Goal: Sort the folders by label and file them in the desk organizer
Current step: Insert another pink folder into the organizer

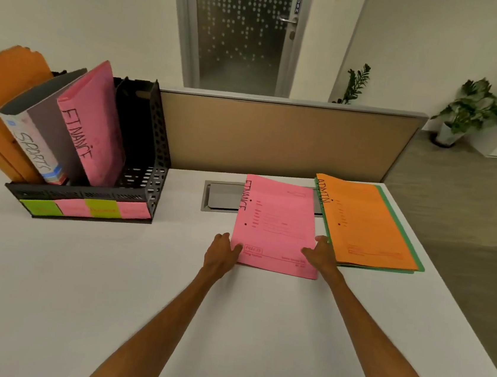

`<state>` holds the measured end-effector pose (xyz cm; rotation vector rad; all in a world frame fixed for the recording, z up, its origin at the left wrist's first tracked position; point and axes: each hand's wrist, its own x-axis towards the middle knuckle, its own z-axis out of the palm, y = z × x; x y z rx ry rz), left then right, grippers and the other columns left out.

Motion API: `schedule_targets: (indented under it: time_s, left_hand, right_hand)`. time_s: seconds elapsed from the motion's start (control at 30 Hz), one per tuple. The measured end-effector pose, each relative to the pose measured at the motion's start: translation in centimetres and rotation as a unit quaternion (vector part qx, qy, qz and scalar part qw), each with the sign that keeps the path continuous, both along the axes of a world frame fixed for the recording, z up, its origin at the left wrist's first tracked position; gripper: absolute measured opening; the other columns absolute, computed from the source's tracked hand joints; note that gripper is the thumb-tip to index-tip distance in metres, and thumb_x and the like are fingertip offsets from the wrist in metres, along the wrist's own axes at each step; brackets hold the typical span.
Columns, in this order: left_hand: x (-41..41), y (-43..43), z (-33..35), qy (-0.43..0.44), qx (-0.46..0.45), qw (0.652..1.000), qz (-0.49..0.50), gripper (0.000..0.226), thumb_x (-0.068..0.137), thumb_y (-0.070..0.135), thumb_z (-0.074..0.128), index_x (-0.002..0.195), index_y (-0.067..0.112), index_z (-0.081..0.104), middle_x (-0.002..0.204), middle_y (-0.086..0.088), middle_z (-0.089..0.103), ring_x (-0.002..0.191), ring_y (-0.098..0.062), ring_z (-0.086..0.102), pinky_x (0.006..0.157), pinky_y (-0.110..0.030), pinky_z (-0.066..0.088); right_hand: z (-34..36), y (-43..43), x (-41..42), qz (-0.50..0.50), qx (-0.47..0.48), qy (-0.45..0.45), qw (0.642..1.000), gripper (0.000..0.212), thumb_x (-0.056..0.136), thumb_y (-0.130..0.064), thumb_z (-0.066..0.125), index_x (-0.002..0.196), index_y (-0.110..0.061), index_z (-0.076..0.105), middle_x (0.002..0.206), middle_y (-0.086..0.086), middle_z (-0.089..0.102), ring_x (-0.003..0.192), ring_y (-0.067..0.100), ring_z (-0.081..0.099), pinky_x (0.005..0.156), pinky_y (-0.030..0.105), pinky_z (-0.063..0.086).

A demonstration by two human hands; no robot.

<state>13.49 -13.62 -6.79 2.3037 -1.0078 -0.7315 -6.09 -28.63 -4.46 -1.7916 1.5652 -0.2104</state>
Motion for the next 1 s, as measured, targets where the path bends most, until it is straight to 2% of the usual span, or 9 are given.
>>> schedule_targets:
  time_s: [0.1,0.23,0.33,0.43,0.53,0.67,0.83,1.0]
  left_hand:
    - [0.2,-1.1,-0.5,0.017,-0.004,1.000,0.023,0.057,0.098,0.037,0.052,0.139,0.000,0.039,0.141,-0.017,0.047,0.130,-0.032,0.047,0.105,-0.040,0.040]
    - [0.5,-2.3,-0.7,0.047,0.004,0.998,0.042,0.051,0.094,0.027,0.057,0.135,-0.001,0.044,0.132,-0.017,0.056,0.119,-0.033,0.056,0.097,-0.039,0.047]
    - [0.5,-2.4,-1.4,0.059,0.011,0.998,0.035,0.044,0.089,0.026,0.061,0.125,0.003,0.052,0.123,-0.013,0.062,0.108,-0.031,0.061,0.089,-0.038,0.051]
    - [-0.1,-2.0,-1.9,0.097,-0.016,0.993,0.063,0.056,0.087,0.036,0.067,0.128,0.005,0.046,0.124,-0.010,0.061,0.110,-0.031,0.060,0.089,-0.039,0.049]
    - [-1.1,-1.6,-2.2,0.131,-0.064,0.985,0.091,0.059,0.085,0.040,0.069,0.124,0.005,0.040,0.121,-0.012,0.059,0.109,-0.031,0.061,0.086,-0.039,0.052]
    - [-2.5,-0.6,-1.6,0.173,-0.157,0.970,0.074,0.051,0.090,0.030,0.066,0.119,0.003,0.035,0.121,-0.014,0.058,0.106,-0.032,0.062,0.080,-0.034,0.056]
    - [-2.6,1.3,0.6,0.161,-0.236,0.958,0.015,0.039,0.092,0.030,0.063,0.111,0.012,0.034,0.109,-0.003,0.057,0.091,-0.019,0.064,0.062,-0.023,0.059]
    - [-2.6,3.7,2.8,0.157,-0.289,0.944,-0.001,0.035,0.094,0.029,0.060,0.109,0.015,0.033,0.102,0.003,0.054,0.084,-0.018,0.068,0.047,-0.033,0.059]
  right_hand:
    - [-1.5,-0.3,0.2,0.008,-0.007,0.040,0.999,0.062,0.087,-0.020,0.065,0.140,-0.004,0.036,0.137,0.021,0.046,0.129,0.035,0.043,0.101,0.039,0.045]
    - [-3.1,0.1,0.5,0.017,-0.032,0.066,0.997,0.067,0.083,-0.028,0.071,0.138,-0.010,0.037,0.136,0.018,0.038,0.132,0.035,0.034,0.102,0.043,0.042]
    - [-4.1,0.3,0.1,0.000,-0.051,0.046,0.998,0.066,0.080,-0.034,0.074,0.134,-0.012,0.041,0.134,0.016,0.042,0.129,0.033,0.039,0.101,0.042,0.043]
    - [-4.5,0.6,-0.2,-0.034,-0.059,0.003,0.998,0.069,0.078,-0.033,0.077,0.132,-0.009,0.042,0.132,0.017,0.046,0.124,0.034,0.046,0.101,0.042,0.043]
    - [-4.6,1.4,-0.2,-0.073,-0.064,-0.041,0.994,0.081,0.076,-0.031,0.080,0.138,-0.007,0.033,0.136,0.020,0.046,0.127,0.037,0.043,0.105,0.044,0.038]
    - [-4.5,3.0,0.1,-0.094,-0.060,-0.067,0.991,0.091,0.074,-0.035,0.081,0.140,-0.010,0.025,0.139,0.022,0.042,0.129,0.039,0.040,0.107,0.047,0.035]
    - [-3.7,4.2,-0.2,-0.088,-0.013,-0.102,0.991,0.084,0.078,-0.038,0.078,0.138,-0.012,0.025,0.140,0.022,0.038,0.131,0.038,0.035,0.107,0.048,0.035]
    - [-1.5,6.0,0.4,-0.049,-0.005,-0.146,0.988,0.079,0.081,-0.033,0.077,0.137,-0.012,0.025,0.139,0.020,0.032,0.132,0.036,0.031,0.104,0.048,0.038]
